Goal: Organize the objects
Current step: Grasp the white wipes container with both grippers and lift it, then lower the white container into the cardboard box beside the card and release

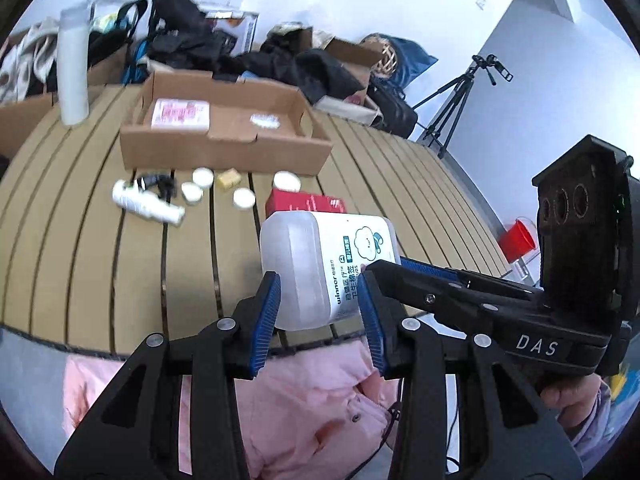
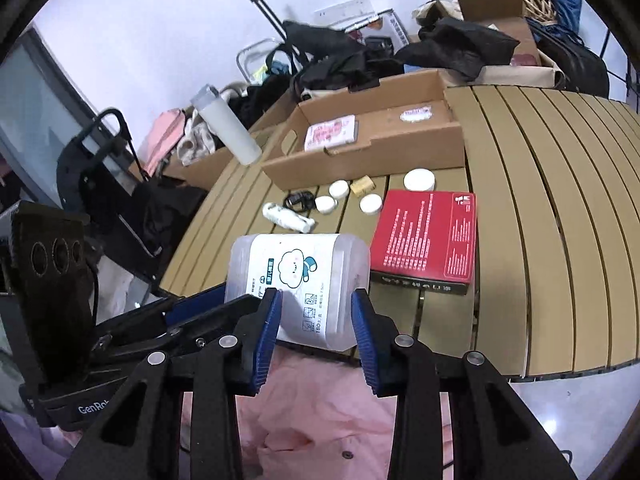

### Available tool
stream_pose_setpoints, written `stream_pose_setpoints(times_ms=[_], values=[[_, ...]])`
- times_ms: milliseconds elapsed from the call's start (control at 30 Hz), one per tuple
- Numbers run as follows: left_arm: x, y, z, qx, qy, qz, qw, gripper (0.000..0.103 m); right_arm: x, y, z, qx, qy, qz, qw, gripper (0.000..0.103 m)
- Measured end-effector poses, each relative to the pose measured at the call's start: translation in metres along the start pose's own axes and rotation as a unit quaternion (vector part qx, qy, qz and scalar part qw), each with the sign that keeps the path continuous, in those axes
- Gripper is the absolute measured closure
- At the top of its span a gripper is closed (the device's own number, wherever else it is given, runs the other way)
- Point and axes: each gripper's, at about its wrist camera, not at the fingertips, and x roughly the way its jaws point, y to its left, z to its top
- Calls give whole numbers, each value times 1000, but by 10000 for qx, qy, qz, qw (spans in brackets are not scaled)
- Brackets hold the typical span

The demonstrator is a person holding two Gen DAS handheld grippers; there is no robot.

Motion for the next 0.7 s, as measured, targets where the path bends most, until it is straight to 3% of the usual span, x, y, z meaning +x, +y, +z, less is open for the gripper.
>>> stream_pose_setpoints(times_ms=[167, 367, 500, 700], values=[[-2, -1, 36, 357, -251, 148, 9989, 69, 2, 6, 38, -139, -250, 31, 9996, 64], [18, 29, 136, 565, -266, 54, 9980, 69, 23, 10, 133, -193, -543, 211, 9981, 64], [50, 66, 181, 322, 15, -29, 9995, 69, 67, 9, 196, -167, -341, 238, 9990, 64], [123, 140, 194, -214, 692, 147, 9973, 69, 168, -9, 223, 23, 334, 237, 9992, 64]])
